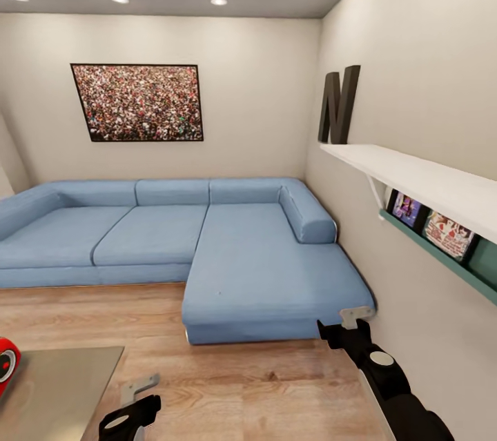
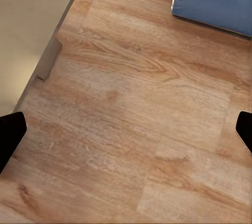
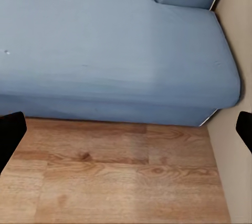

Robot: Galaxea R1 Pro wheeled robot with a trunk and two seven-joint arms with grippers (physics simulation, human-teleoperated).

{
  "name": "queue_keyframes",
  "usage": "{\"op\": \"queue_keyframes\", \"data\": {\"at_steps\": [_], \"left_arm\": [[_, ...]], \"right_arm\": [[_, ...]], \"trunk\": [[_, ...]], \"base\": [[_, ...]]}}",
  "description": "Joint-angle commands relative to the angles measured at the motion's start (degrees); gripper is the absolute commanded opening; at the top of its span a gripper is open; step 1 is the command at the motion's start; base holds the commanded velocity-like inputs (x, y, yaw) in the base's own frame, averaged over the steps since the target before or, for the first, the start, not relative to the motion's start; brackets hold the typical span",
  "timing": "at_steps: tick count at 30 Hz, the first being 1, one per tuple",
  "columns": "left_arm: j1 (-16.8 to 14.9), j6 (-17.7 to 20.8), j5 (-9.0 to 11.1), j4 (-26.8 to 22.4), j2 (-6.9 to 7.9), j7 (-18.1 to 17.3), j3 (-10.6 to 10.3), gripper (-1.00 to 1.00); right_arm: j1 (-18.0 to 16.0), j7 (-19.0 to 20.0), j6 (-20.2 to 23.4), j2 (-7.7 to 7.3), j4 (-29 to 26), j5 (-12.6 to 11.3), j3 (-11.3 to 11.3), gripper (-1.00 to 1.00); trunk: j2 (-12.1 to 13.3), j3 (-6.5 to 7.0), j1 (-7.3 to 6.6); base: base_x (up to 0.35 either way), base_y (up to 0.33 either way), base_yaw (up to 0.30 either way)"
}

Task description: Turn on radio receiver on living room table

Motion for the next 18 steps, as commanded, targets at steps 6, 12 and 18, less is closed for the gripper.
{"op": "queue_keyframes", "data": {"at_steps": [6, 12, 18], "left_arm": [[0.0, 0.0, 0.0, 0.0, 0.01, 0.0, 0.1, 1.0], [0.0, 0.0, 0.0, 0.0, 0.01, 0.0, 0.1, 1.0], [0.0, 0.0, 0.0, 0.8, 0.01, 0.0, 0.1, 1.0]], "right_arm": [[0.0, 0.0, 0.0, -0.01, 0.0, -0.1, 0.0, 1.0], [0.0, 0.0, 0.0, -0.01, 0.0, -0.1, 0.0, 1.0], [0.0, 0.0, 0.0, 0.0, 0.0, -0.1, 0.1, 1.0]], "trunk": [[0.0, 0.0, 0.0], [0.0, 0.0, 0.0], [0.0, 0.0, 0.0]], "base": [[0.324, 0.125, 0.0], [0.319, 0.157, 0.0], [0.322, 0.053, 0.0]]}}
